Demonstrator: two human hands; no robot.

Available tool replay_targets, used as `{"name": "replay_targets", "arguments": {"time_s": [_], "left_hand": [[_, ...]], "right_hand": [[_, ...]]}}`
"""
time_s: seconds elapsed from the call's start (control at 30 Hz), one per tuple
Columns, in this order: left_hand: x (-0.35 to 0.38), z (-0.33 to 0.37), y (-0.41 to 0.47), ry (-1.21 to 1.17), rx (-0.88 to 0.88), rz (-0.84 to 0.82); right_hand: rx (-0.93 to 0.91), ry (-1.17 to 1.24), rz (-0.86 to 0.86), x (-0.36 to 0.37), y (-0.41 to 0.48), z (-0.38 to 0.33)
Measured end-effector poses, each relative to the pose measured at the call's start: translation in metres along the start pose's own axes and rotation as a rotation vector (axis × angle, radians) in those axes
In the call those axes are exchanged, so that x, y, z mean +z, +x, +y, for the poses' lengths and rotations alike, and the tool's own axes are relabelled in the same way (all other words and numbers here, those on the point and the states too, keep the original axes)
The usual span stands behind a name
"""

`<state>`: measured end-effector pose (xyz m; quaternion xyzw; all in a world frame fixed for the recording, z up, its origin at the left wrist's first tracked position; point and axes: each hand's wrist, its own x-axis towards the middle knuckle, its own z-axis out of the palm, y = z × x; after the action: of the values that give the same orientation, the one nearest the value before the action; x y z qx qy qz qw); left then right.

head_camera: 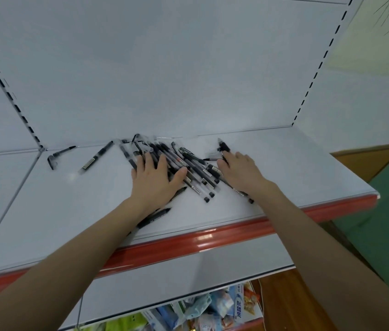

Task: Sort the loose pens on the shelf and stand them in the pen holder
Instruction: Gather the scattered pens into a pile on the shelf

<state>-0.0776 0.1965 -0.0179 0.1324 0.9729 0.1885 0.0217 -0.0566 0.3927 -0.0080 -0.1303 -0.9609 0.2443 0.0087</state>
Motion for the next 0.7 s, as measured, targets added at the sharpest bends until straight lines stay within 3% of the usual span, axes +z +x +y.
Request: {"name": "replay_targets", "arguments": {"time_s": [0.1, 0.23, 0.33, 0.6, 0.7], "left_hand": [[-0.011, -0.009, -0.006, -0.089, 0.063, -0.038], [-0.025, -0.040, -0.031, 0.113, 0.294, -0.202], [-0.023, -0.044, -0.036, 0.168, 0.288, -0.275], [-0.025, -0.031, -0.040, 0.091, 0.249, -0.204], [-0.041, -0.056, -0.041, 0.028, 0.152, -0.032]], "right_hand": [[-0.089, 0.092, -0.036, -0.006, -0.010, 0.003], [-0.103, 0.000, -0.142, -0.007, -0.031, 0.017], [-0.135, -0.020, -0.142, 0.007, -0.036, 0.004], [-0.235, 0.125, -0.120, 0.017, -0.034, -0.031], [-0.181, 0.143, -0.004, 0.014, -0.026, -0.020]]}}
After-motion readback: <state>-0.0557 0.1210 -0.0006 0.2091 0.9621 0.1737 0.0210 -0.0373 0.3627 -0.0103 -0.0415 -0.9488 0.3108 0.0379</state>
